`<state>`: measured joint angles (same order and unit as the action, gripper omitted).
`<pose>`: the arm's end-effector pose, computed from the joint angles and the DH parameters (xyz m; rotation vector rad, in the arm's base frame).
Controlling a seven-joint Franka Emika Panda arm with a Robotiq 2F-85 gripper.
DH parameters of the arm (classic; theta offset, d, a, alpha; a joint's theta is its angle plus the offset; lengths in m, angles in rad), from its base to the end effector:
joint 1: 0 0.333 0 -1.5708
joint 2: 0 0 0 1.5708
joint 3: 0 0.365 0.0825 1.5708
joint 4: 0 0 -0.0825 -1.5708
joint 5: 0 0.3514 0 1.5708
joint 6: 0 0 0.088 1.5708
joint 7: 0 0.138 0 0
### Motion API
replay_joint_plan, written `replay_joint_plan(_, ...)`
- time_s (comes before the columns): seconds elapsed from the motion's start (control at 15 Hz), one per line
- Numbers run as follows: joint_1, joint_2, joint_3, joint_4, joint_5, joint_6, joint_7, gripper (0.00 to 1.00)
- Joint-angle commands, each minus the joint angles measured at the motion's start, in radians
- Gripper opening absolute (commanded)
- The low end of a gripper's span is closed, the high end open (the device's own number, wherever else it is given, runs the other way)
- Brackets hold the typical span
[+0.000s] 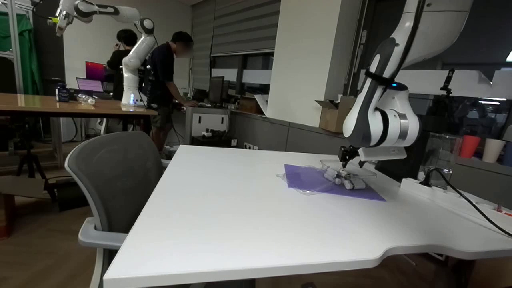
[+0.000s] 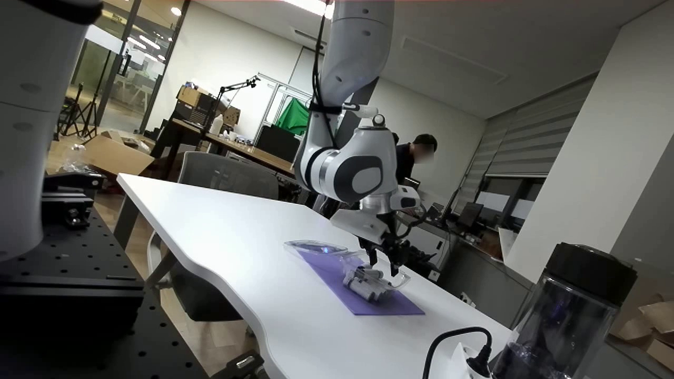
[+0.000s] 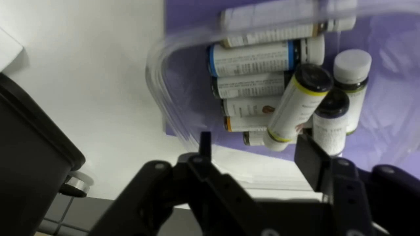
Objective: Remove one bottle from the clear bowl and put it on the table
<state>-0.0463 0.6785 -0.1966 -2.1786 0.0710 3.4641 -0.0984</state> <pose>0.6055 -0.1494 0.1961 2.7975 -0.1921 0.8632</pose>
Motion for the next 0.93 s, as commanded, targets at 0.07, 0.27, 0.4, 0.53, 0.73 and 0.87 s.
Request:
replay_joint_plan(0.07,-0.013,0.011,0.037,0.093,-0.007,-0.004,0.036,0.31)
replay_joint_plan(0.27,-0.013,0.016,0.050,0.102,-0.005,-0.009,0.039,0.69)
replay_joint_plan(0.4,-0.007,0.020,0.047,0.085,0.002,-0.011,0.041,0.81)
replay_joint_plan(0.53,-0.007,0.031,0.048,0.082,0.005,-0.013,0.044,0.94)
replay_joint_plan(0.73,-0.007,0.050,0.048,0.074,0.009,-0.013,0.052,1.00)
replay_joint_plan(0.87,-0.003,0.054,0.047,0.062,0.013,-0.013,0.055,1.00)
